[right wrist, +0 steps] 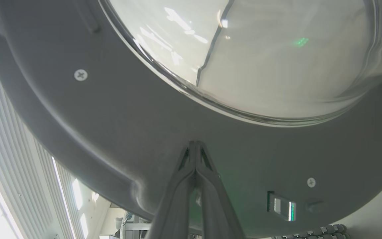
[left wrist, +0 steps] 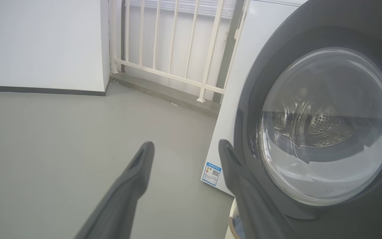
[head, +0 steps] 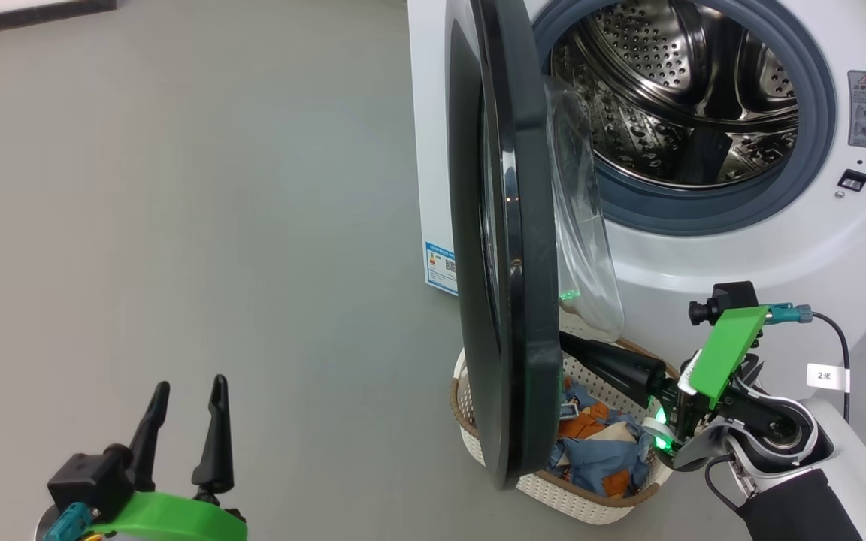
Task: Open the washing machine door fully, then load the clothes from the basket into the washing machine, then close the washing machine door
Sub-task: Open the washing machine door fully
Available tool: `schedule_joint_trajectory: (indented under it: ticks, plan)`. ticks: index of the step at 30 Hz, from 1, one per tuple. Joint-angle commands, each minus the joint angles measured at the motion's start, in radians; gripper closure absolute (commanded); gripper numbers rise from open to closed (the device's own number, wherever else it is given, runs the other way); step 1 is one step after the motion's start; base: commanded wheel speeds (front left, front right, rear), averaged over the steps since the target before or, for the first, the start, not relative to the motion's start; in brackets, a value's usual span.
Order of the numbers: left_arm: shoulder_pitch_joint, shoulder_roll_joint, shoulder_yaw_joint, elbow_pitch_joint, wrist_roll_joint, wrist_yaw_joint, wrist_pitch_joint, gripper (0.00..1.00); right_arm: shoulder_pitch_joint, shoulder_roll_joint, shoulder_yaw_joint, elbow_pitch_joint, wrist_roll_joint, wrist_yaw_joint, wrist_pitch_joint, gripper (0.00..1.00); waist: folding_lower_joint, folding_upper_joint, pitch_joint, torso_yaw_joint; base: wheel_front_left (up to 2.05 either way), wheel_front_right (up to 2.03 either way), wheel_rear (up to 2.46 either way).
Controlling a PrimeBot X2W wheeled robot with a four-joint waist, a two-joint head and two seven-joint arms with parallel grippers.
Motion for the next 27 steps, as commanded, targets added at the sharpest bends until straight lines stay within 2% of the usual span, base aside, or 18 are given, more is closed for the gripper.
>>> schedule_joint_trajectory:
  ticks: [1, 11, 23, 25, 27]
  plan:
    - [-0.017, 0.019, 0.032, -0.032, -0.004, 0.007, -0.002, 0.0, -0.018, 0.016, 0.009, -0.028, 0.0, 0.006, 0.01, 1.0, 0.0, 0.0, -0.001, -0.001, 0.0, 0.0, 0.0]
    - [-0.009, 0.023, 0.028, -0.038, -0.009, 0.015, -0.001, 0.0, -0.014, 0.018, 0.001, -0.02, -0.003, 0.006, 0.032, 1.0, 0.0, 0.0, -0.005, -0.037, 0.0, 0.0, 0.0]
    - [-0.007, 0.024, 0.021, -0.039, -0.021, 0.019, -0.007, 0.0, -0.01, 0.013, -0.021, -0.066, -0.035, 0.006, 0.004, 1.0, 0.0, 0.0, -0.007, -0.167, 0.0, 0.0, 0.0]
    - [-0.007, 0.024, 0.02, -0.037, -0.023, 0.019, -0.009, 0.0, -0.006, 0.009, -0.021, -0.083, -0.05, 0.006, -0.006, 0.74, 0.0, 0.0, -0.008, -0.191, 0.0, 0.0, 0.0]
    - [-0.007, 0.024, 0.018, -0.036, -0.026, 0.018, -0.011, 0.0, 0.0, 0.001, -0.018, -0.104, -0.075, 0.006, -0.025, 0.31, 0.0, 0.0, -0.011, -0.214, 0.0, 0.0, 0.0]
